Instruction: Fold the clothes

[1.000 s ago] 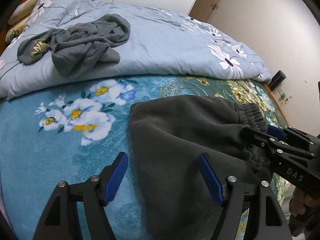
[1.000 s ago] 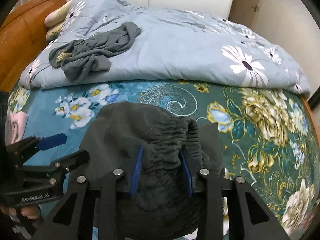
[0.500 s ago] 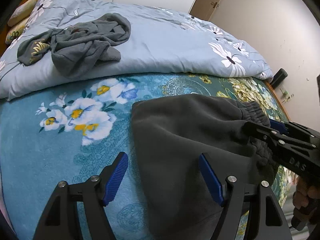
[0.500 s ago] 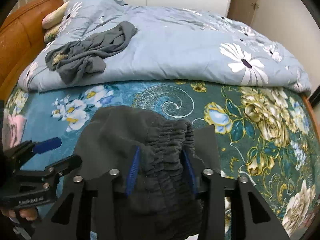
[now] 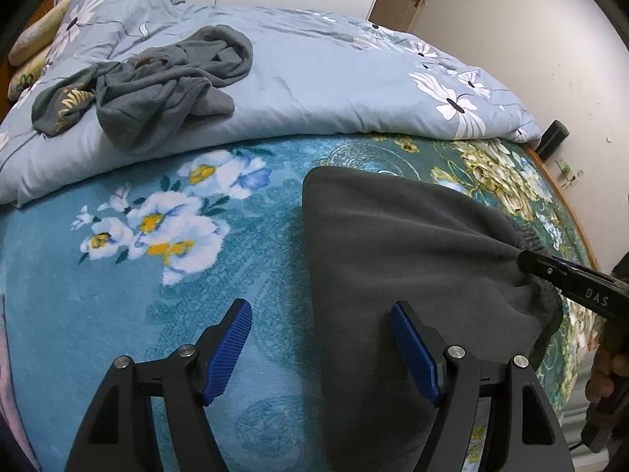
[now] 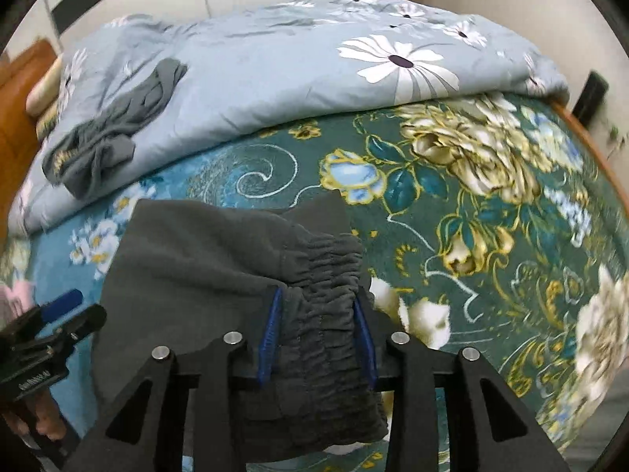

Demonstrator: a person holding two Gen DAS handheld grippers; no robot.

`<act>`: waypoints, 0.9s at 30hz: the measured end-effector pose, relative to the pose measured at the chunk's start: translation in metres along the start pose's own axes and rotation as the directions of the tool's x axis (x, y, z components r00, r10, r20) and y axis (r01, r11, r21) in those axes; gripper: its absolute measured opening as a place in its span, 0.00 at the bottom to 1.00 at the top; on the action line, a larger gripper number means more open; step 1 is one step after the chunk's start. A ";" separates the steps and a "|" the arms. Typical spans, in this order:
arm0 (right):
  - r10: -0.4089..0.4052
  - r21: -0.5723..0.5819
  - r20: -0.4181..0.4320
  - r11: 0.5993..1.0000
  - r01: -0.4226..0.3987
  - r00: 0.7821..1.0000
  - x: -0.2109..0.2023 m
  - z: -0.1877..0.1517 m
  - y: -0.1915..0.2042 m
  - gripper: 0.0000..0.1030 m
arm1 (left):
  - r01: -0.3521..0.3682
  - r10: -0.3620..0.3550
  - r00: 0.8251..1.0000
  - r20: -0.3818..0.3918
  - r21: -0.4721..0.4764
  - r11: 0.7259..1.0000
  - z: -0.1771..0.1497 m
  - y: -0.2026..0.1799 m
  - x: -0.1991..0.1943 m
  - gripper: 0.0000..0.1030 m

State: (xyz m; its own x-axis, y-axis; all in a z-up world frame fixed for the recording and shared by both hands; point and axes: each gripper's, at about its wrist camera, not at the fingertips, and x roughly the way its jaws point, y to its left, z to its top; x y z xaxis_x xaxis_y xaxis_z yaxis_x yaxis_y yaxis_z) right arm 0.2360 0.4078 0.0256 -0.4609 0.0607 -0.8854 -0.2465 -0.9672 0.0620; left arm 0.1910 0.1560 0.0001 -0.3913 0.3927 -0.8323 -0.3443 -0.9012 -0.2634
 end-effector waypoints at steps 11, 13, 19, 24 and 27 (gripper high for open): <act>0.256 0.136 -0.042 0.959 -0.249 0.966 0.026 -0.005 -0.054 0.78 | 0.021 -0.021 0.999 -0.026 -0.009 1.000 0.000 0.000 0.008 0.74; 0.311 0.180 -0.047 0.937 -0.299 0.949 0.035 -0.008 -0.063 0.85 | 0.028 -0.029 0.999 -0.036 -0.019 0.999 0.000 0.001 0.011 0.74; 0.459 0.291 -0.024 0.853 -0.433 0.888 0.058 -0.016 -0.076 0.86 | 0.132 -0.140 0.988 -0.071 -0.109 0.985 0.000 0.015 0.025 0.75; 0.517 0.345 0.007 0.802 -0.487 0.856 0.069 -0.021 -0.082 0.87 | 0.224 -0.246 0.964 -0.096 -0.201 0.954 -0.001 0.026 0.038 0.81; 0.522 0.371 0.018 0.788 -0.491 0.853 0.074 -0.021 -0.081 0.89 | 0.272 -0.310 0.944 -0.114 -0.264 0.926 -0.003 0.030 0.051 0.83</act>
State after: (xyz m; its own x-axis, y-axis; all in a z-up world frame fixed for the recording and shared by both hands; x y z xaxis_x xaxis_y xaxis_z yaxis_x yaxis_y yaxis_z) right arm 0.2401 0.4857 -0.0546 -0.5373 -0.4488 -0.7140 -0.2846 -0.7005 0.6545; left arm 0.1634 0.1479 -0.0515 -0.1656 0.6288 -0.7597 -0.2001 -0.7757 -0.5985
